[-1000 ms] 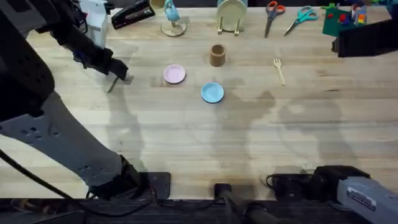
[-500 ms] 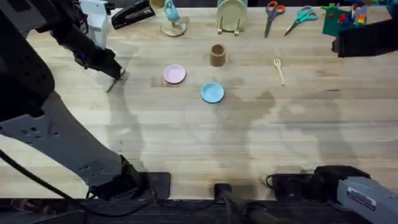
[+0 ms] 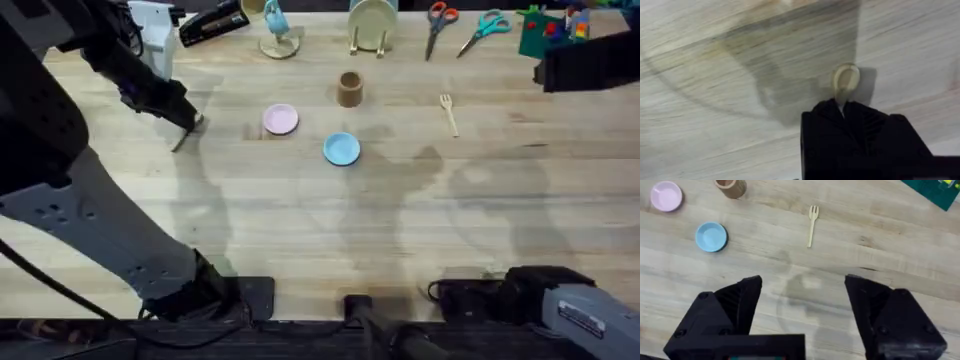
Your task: Pick up a utensil and set it on the pink plate, then put the other utensil in the container.
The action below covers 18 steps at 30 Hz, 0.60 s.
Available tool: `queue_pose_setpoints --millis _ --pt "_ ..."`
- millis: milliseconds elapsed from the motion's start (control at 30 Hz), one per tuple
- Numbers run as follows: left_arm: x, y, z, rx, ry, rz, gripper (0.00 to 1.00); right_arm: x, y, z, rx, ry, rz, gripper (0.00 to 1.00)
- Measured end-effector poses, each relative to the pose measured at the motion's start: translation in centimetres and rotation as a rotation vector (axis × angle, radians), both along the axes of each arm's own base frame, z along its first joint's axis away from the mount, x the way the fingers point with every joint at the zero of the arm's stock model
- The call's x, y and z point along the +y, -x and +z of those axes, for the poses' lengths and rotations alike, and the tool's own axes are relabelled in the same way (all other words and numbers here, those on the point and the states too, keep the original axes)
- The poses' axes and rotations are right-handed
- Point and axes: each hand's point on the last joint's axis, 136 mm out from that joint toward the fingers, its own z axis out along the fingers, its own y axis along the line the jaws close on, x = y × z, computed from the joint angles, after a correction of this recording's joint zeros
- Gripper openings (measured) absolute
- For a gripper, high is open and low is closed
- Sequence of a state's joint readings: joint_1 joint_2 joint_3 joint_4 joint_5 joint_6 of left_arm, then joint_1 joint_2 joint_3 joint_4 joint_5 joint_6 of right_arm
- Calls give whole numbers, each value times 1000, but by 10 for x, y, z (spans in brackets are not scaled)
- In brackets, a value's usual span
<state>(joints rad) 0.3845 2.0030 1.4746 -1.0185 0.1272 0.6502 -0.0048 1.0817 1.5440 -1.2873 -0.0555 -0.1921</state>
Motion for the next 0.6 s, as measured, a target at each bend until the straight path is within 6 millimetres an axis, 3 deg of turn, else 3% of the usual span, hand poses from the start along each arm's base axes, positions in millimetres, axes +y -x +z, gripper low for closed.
queue_pose_setpoints --millis 167,433,600 --pt "-10 -2 21 -36 -14 -25 41 0 0 0 0 0 0 996" --pt "-47 -5 115 -256 -76 -86 42 0 0 0 0 0 0 996" --pt "-81 1 132 -274 -60 -124 42 0 0 0 0 0 0 996"
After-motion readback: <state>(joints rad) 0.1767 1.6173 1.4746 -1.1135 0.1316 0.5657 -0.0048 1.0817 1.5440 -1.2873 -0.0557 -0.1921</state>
